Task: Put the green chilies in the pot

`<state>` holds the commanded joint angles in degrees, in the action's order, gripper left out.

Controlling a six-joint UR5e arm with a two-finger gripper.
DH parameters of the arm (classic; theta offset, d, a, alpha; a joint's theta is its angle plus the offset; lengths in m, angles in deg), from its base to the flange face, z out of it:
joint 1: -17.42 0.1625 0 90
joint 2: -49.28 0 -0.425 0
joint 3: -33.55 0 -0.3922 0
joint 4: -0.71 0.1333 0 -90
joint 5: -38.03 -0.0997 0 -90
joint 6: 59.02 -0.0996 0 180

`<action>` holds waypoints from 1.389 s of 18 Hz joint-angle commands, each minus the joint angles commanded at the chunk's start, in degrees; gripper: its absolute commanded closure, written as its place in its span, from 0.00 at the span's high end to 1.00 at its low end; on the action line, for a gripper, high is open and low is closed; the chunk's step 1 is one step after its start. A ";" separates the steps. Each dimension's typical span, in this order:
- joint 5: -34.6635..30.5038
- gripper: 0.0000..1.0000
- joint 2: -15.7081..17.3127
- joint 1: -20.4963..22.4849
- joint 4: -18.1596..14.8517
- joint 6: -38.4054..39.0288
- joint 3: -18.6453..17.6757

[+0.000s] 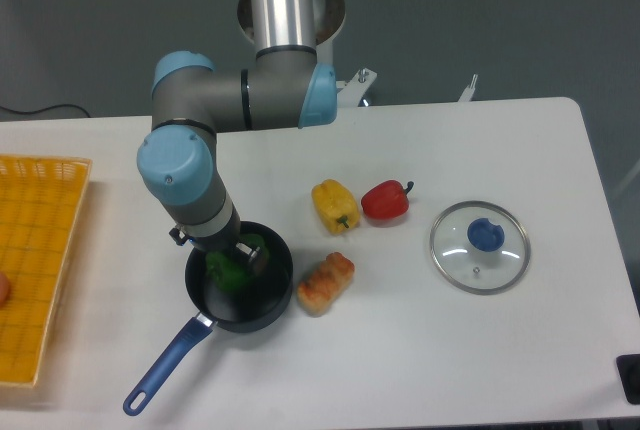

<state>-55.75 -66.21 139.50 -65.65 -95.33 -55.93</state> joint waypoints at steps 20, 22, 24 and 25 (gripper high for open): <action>-0.62 0.57 -2.20 -0.35 0.79 0.27 0.18; -0.62 0.58 -2.20 -0.88 0.71 0.27 0.26; -0.62 0.62 -2.11 -0.97 0.71 0.18 0.09; -0.70 0.66 -2.11 -0.97 0.71 0.18 0.09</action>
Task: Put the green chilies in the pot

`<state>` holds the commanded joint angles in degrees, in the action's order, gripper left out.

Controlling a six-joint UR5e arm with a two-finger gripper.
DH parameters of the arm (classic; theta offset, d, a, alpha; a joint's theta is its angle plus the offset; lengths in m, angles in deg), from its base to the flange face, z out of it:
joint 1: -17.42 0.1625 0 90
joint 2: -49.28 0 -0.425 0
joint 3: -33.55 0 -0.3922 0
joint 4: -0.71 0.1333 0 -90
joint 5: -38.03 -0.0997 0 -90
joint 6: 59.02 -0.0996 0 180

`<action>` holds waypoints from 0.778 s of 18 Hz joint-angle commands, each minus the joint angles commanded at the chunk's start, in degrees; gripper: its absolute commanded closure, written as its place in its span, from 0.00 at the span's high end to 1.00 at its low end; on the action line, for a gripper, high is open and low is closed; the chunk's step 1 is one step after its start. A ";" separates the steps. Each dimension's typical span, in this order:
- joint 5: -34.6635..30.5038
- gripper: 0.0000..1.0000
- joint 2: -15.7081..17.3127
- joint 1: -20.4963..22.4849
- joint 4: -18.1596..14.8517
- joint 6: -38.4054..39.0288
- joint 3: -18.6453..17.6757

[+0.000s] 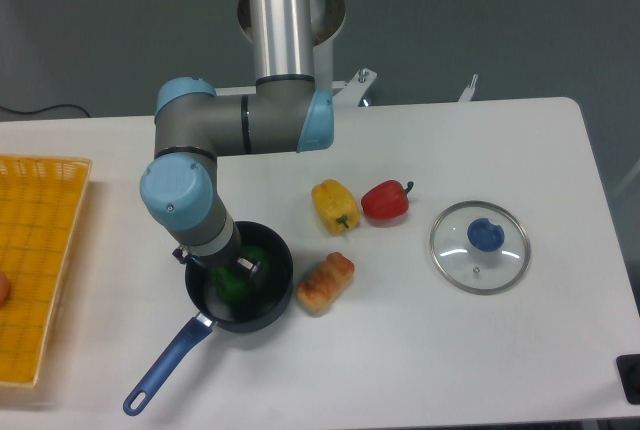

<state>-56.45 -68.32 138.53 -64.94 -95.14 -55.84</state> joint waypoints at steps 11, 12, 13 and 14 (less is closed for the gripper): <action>0.00 1.00 0.26 -0.09 -0.09 -0.35 0.00; 0.00 1.00 0.44 -0.09 0.00 -0.35 0.00; 0.00 1.00 0.53 -0.09 -0.09 -0.35 0.00; 0.00 1.00 0.70 -0.09 -0.09 -0.35 0.17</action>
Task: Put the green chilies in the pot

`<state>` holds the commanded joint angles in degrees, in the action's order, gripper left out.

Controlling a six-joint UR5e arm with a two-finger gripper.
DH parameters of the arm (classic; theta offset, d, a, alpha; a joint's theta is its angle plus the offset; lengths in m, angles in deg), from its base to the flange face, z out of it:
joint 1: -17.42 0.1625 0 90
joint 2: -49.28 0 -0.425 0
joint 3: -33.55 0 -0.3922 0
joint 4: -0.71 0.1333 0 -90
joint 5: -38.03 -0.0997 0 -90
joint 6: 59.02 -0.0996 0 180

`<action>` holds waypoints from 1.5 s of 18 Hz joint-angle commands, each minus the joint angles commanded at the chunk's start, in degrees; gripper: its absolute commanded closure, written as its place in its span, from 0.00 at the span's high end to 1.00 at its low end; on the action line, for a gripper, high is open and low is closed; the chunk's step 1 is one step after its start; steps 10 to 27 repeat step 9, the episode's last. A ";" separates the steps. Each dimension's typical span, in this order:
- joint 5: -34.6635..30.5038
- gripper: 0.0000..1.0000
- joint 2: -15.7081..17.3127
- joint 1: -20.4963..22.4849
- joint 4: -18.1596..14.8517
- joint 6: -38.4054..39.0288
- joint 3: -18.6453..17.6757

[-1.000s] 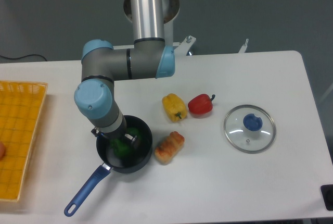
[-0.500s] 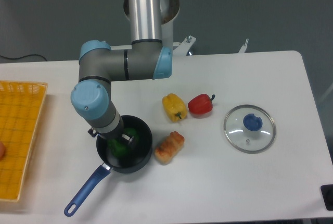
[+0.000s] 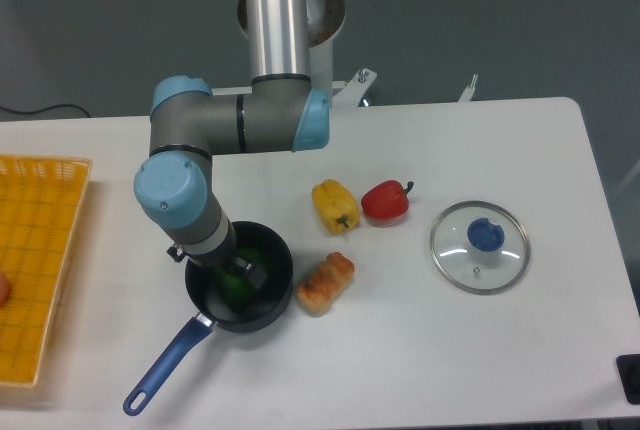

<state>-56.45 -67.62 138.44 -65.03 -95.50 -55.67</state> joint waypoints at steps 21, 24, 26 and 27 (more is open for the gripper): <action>-5.36 1.00 1.40 3.25 1.84 -2.64 1.06; -5.36 1.00 1.40 3.25 1.84 -2.64 1.06; -5.36 1.00 1.40 3.25 1.84 -2.64 1.06; -5.36 1.00 1.40 3.25 1.84 -2.64 1.06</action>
